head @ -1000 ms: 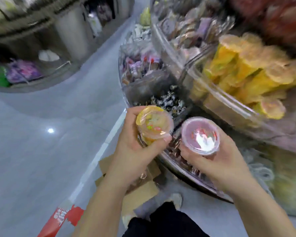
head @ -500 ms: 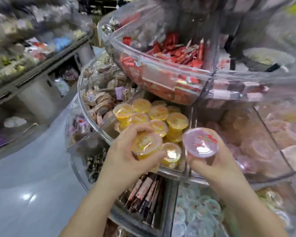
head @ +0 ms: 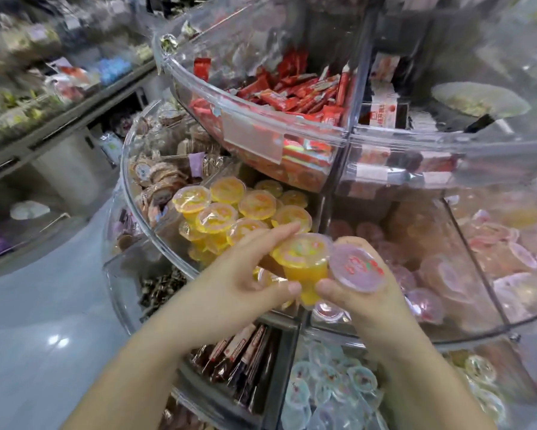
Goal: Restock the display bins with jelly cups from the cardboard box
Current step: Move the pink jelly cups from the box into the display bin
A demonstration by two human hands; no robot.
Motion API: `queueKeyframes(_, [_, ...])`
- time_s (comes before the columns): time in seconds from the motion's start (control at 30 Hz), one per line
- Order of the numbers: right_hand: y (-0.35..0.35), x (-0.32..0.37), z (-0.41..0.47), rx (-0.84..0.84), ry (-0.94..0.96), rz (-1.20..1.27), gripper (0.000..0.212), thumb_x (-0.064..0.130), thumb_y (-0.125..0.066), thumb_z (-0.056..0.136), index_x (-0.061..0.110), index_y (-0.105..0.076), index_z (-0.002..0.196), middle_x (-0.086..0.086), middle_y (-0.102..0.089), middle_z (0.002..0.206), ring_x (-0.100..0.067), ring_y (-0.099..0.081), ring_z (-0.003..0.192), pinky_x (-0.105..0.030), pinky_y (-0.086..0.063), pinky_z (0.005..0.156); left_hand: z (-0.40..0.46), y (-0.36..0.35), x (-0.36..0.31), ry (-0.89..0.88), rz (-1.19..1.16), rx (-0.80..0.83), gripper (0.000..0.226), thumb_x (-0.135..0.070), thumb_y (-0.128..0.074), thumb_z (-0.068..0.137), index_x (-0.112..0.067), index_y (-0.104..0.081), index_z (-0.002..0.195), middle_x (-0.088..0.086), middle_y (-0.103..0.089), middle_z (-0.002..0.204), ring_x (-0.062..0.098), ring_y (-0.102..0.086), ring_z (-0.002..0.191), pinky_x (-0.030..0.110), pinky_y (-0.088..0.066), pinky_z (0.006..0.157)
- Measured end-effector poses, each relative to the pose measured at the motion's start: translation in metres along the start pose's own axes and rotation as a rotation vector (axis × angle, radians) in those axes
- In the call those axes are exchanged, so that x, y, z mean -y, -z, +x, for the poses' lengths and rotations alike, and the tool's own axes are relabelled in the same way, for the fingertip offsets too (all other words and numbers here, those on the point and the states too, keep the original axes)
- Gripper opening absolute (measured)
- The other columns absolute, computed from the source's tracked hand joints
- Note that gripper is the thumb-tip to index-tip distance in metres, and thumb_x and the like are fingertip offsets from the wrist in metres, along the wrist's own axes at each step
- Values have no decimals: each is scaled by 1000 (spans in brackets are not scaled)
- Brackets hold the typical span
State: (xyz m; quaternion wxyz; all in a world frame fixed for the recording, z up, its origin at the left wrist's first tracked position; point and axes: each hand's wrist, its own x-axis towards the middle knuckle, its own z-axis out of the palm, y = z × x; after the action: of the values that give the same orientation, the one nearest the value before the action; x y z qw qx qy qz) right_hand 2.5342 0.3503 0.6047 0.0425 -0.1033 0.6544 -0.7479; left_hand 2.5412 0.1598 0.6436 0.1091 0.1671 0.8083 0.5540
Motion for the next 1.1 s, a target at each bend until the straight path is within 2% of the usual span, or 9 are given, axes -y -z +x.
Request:
queueKeyframes(0.07, [11,-1,2,120,-65,51,56,40,-88,48,22,-62,94,-6,-63,92,-19,-61,86,-30,-51,70,3,9,-4,-32,-43,86,65,-27,-70,76,-45,-43,132,-23,-54,123,1,-60,90,28,-55,74])
queueKeyframes(0.13, [15,0,3,163,-78,32,55,36,-87,51,19,-62,97,-7,-63,94,-20,-61,88,-31,-51,74,6,11,-5,-48,15,106,65,-21,-74,74,-41,-48,130,-23,-58,117,6,-62,89,28,-54,77])
queueKeyframes(0.23, [13,1,4,66,-36,-50,41,30,-81,54,26,-64,91,6,-64,87,-11,-61,84,-21,-50,71,11,3,-3,-91,193,-132,55,-28,-76,64,-43,-56,114,-24,-59,106,3,-55,80,15,-45,69])
queueKeyframes(0.33, [6,3,5,-12,2,-166,41,34,-82,55,30,-62,91,14,-65,85,-2,-62,83,-17,-50,70,16,-1,2,-182,450,-311,53,-37,-80,62,-39,-56,109,-23,-60,101,-1,-51,92,10,-38,77])
queueKeyframes(0.47, [1,0,12,-137,24,-247,38,22,-84,60,31,-61,89,16,-66,88,1,-62,86,-15,-51,75,25,1,14,-248,731,-387,60,-54,-75,61,-19,-64,108,-10,-63,99,14,-47,98,28,-35,85])
queueKeyframes(0.6, [0,-7,14,-113,13,-301,33,12,-84,64,24,-63,87,15,-66,88,4,-61,84,-6,-45,72,26,2,24,-264,853,-374,60,-60,-59,64,-21,-66,109,-9,-63,95,13,-39,98,22,-19,84])
queueKeyframes(0.73, [2,-13,15,-116,-106,-207,33,23,-83,57,27,-65,85,4,-71,90,-12,-66,88,-32,-54,83,25,1,40,-252,924,-361,58,-43,-79,60,-19,-65,112,-3,-62,102,17,-37,103,34,-26,94])
queueKeyframes(0.83, [2,-13,16,-122,-135,-182,35,25,-81,57,24,-66,88,-4,-72,94,-20,-67,93,-44,-54,88,25,0,46,-216,934,-322,60,-38,-80,60,-17,-64,115,1,-60,110,20,-36,109,43,-33,94])
queueKeyframes(1.1, [4,-13,17,-90,-161,-197,34,27,-81,59,29,-66,88,2,-72,95,-15,-68,90,-36,-56,80,24,9,52,-300,845,-232,59,-31,-75,62,-28,-61,119,-14,-60,119,11,-41,120,33,-20,100])
